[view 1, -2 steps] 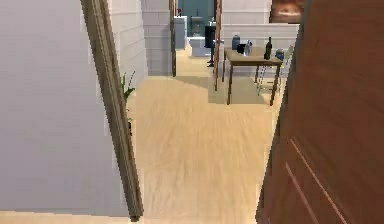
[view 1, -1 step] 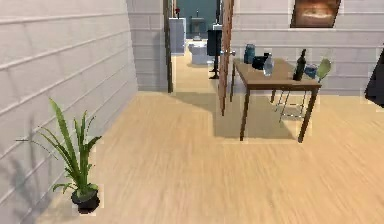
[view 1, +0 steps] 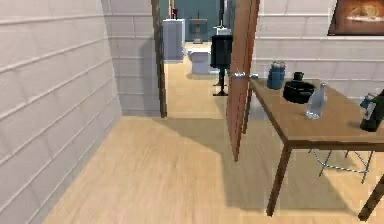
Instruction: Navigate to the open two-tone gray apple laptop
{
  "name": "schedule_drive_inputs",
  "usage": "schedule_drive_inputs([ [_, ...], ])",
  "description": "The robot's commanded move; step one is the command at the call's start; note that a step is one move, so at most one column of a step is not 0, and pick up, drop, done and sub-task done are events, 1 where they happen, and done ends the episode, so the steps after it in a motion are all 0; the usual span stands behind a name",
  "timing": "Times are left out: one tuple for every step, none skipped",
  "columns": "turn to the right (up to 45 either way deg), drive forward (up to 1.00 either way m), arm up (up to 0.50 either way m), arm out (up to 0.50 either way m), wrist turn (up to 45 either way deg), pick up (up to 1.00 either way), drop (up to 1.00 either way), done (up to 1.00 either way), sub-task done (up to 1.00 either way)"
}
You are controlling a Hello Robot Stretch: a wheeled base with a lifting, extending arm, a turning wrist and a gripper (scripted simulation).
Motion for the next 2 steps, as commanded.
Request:
schedule_drive_inputs([
  [0.0,1.0,0.0,0.0,0.0,0.0,0.0,0.0,0.0],
  [0.0,0.6,0.0,0.0,0.0,0.0,0.0,0.0,0.0],
])
